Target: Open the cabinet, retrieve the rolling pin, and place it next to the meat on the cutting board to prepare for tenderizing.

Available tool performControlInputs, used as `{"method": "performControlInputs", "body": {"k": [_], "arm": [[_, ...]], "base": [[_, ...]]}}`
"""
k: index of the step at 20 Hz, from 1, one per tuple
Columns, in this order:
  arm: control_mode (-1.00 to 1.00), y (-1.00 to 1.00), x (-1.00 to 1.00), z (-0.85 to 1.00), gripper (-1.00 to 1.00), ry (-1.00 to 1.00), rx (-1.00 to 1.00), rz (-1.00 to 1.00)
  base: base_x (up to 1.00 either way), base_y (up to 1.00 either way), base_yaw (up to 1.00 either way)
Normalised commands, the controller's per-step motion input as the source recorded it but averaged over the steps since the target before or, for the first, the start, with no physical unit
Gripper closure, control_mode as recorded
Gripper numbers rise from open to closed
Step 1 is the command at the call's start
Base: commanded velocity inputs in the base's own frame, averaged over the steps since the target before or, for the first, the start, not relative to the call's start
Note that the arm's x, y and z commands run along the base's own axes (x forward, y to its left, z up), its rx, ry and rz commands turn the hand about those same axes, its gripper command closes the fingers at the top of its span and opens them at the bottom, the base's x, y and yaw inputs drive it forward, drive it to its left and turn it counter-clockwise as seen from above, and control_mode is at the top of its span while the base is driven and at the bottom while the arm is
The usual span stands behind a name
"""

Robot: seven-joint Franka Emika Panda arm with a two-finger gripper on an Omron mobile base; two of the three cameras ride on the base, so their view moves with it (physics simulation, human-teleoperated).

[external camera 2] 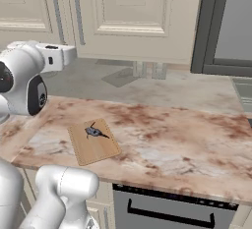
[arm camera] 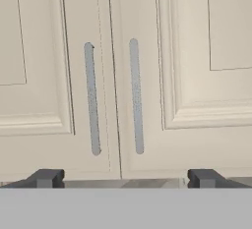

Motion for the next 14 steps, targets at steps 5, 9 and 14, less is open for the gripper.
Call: {"method": "performControlInputs", "body": {"k": [5, 9, 14], "arm": [[-1.0, 0.0, 0.11, 0.01, -1.0, 0.0, 0.0, 0.0], [-1.0, 0.0, 0.14, 0.0, -1.0, 0.0, 0.0, 0.0], [-1.0, 0.0, 0.18, 0.01, -1.0, 0.0, 0.0, 0.0]], "base": [[0.0, 0.0, 0.0], [0.0, 0.0, 0.0], [0.0, 0.0, 0.0]]}}
